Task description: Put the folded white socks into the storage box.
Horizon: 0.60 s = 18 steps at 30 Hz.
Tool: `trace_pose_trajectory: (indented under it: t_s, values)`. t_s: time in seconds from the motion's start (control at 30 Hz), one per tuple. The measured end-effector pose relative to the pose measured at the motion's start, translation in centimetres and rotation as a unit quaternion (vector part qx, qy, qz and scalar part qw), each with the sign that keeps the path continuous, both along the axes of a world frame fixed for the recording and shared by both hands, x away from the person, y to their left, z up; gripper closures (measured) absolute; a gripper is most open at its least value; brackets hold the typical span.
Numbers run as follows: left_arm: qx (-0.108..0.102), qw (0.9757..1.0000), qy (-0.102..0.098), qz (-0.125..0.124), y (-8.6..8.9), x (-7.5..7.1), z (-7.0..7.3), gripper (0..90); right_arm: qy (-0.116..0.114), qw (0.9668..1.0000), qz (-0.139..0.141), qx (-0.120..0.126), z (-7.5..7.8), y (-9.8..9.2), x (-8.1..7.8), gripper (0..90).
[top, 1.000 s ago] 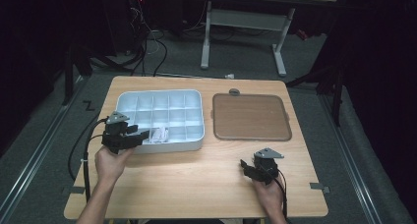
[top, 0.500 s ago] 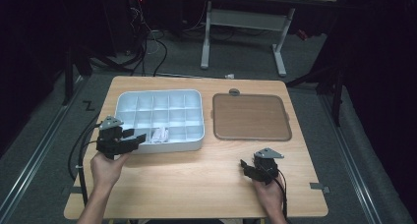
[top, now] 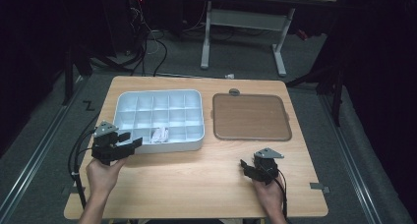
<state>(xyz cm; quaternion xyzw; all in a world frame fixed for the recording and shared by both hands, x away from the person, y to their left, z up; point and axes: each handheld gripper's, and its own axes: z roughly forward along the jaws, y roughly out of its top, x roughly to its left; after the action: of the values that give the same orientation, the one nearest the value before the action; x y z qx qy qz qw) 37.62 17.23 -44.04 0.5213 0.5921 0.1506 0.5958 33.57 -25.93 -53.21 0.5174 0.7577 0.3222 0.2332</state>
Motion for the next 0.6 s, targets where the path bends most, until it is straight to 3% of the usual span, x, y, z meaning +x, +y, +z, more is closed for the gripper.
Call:
trace_pose_trajectory:
  t_s: [0.2, 0.6]
  values:
    - [0.021, 0.9998, -0.003, 0.005, 0.0, -0.5, -0.6, 45.1, 0.0, 1.0, 0.0, 0.0, 0.0, 0.0, 0.0, 39.2]
    - [0.015, 0.9998, 0.0, 0.012, 0.2, -1.3, -1.1, 44.9, 0.0, 1.0, 0.0, 0.0, 0.0, 0.0, 0.0, 39.2]
